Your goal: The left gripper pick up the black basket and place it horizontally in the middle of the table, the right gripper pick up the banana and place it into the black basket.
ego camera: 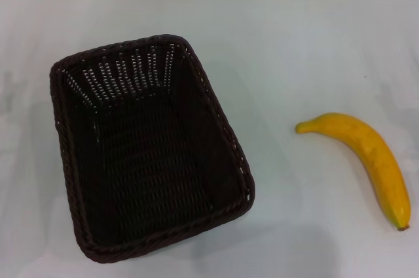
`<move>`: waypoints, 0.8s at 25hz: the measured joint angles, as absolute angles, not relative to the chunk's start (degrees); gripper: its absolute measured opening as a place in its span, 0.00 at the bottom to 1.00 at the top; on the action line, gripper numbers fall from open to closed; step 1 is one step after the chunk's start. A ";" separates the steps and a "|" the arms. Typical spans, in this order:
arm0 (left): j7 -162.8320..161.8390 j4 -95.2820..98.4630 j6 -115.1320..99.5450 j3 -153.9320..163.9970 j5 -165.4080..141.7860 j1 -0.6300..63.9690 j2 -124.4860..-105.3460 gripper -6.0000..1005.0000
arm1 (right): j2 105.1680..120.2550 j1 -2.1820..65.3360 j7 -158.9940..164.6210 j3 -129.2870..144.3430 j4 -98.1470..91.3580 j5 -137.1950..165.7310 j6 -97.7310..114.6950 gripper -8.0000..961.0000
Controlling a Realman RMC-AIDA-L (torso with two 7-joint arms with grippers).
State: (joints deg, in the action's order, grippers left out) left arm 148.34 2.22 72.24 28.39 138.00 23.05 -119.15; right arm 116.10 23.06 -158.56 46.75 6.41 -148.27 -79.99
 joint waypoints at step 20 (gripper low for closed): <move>140.91 7.90 65.12 29.42 135.84 23.64 -118.68 0.85 | 116.18 22.94 -158.55 46.50 6.84 -148.27 -81.52 0.91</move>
